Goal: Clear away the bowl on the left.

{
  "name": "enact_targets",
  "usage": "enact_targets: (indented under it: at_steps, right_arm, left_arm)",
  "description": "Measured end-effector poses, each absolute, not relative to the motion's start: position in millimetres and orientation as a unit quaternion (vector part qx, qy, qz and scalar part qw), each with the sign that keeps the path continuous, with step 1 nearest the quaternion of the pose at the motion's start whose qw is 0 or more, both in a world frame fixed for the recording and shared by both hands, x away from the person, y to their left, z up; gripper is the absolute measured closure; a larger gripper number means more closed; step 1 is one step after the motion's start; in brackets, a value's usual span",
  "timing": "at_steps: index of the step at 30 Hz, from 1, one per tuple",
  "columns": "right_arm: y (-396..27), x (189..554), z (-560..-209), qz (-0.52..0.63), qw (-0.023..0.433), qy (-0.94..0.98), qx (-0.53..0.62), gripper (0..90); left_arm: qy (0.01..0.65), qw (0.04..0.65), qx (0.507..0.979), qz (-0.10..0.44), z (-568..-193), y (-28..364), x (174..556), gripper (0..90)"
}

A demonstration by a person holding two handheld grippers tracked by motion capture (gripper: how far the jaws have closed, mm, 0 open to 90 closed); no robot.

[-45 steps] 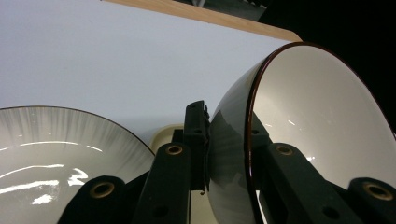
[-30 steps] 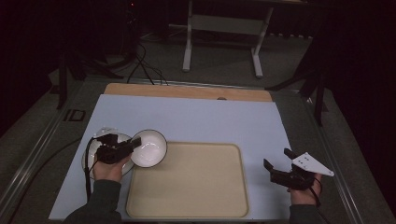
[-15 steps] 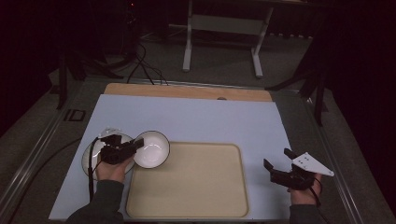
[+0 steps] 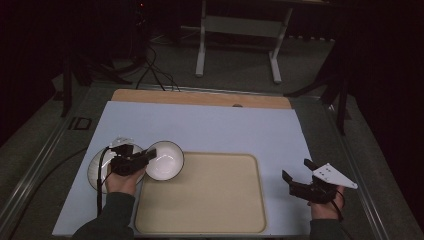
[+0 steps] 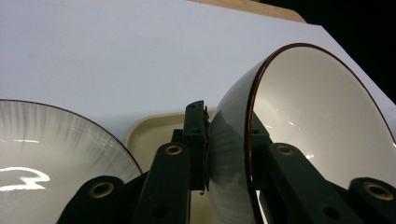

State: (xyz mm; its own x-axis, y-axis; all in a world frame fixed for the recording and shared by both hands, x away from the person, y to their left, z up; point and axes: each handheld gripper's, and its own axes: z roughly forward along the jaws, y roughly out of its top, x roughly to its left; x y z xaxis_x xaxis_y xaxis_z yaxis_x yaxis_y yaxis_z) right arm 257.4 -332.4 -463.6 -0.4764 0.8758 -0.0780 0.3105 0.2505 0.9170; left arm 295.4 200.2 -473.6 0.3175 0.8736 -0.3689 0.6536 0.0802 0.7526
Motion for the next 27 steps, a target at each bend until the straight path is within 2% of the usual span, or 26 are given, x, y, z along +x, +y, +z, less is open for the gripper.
enact_targets:
  at_steps: [27]
  right_arm:
    - [-332,257,-464,0.456,0.309,0.729,0.407,12.0]
  left_arm:
    - [0.546,0.446,0.702,0.098,-481,175,298,78.6]
